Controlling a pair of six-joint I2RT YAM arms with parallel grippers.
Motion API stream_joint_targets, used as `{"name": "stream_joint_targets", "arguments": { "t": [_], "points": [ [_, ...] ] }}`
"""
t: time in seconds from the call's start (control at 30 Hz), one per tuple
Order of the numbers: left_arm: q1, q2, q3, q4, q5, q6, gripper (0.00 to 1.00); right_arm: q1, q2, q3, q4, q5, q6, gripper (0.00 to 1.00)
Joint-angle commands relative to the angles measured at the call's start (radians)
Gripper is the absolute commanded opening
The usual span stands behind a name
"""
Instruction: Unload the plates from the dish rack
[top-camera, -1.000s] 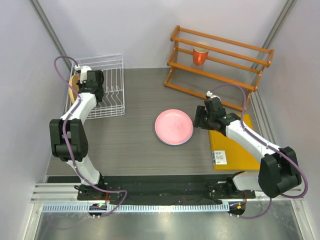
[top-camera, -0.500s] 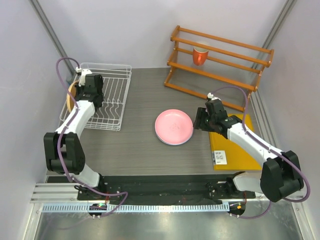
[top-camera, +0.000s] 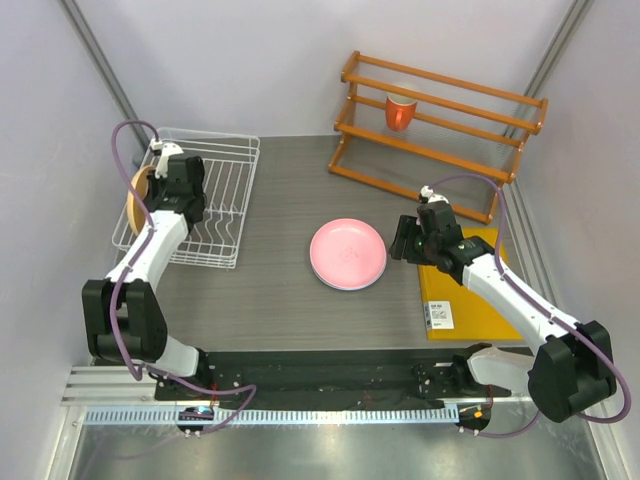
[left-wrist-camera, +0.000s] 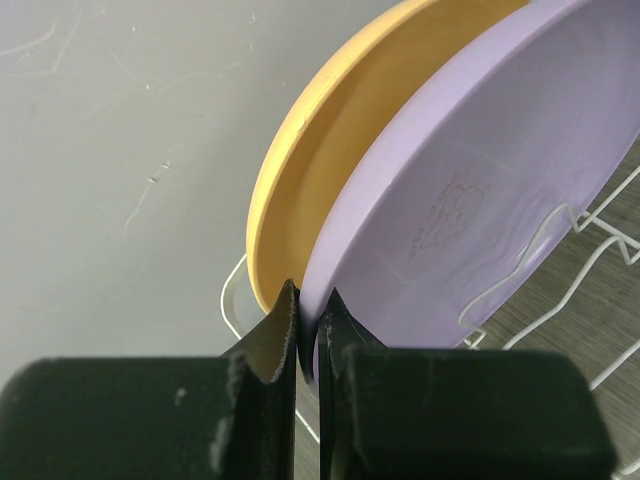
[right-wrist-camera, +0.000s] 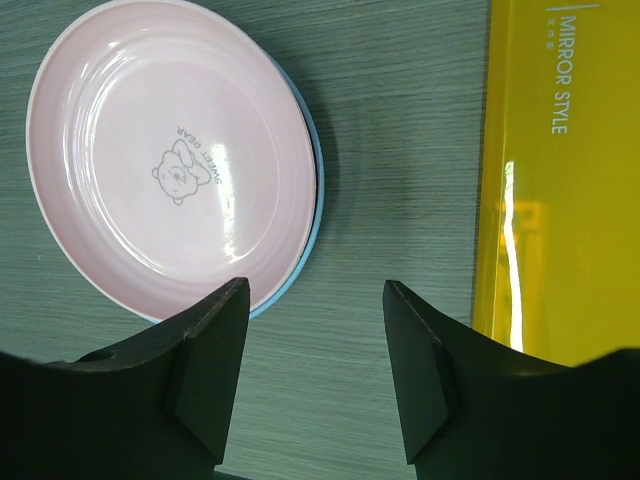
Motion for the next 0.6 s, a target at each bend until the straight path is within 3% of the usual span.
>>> {"name": "stream_joint_targets", "arguments": {
  "t": [0.0, 0.27, 0.57],
  "points": [
    [-0.001, -0.043, 0.037, 0.17, -0.077, -0.038, 0.0, 0.0, -0.021, -0.007, -0.003, 0.011, -0.002, 0.62],
    [-0.043, 0.042, 0.011, 0.155, -0.094, -0.049, 0.0, -0.002, -0.015, -0.01, -0.006, 0.016, -0.005, 0.62],
    [-0.139, 0.154, 0.024, 0.15, -0.259, -0.018, 0.0, -0.002, -0.047, -0.028, -0.011, 0.033, 0.001, 0.62]
  ]
}}
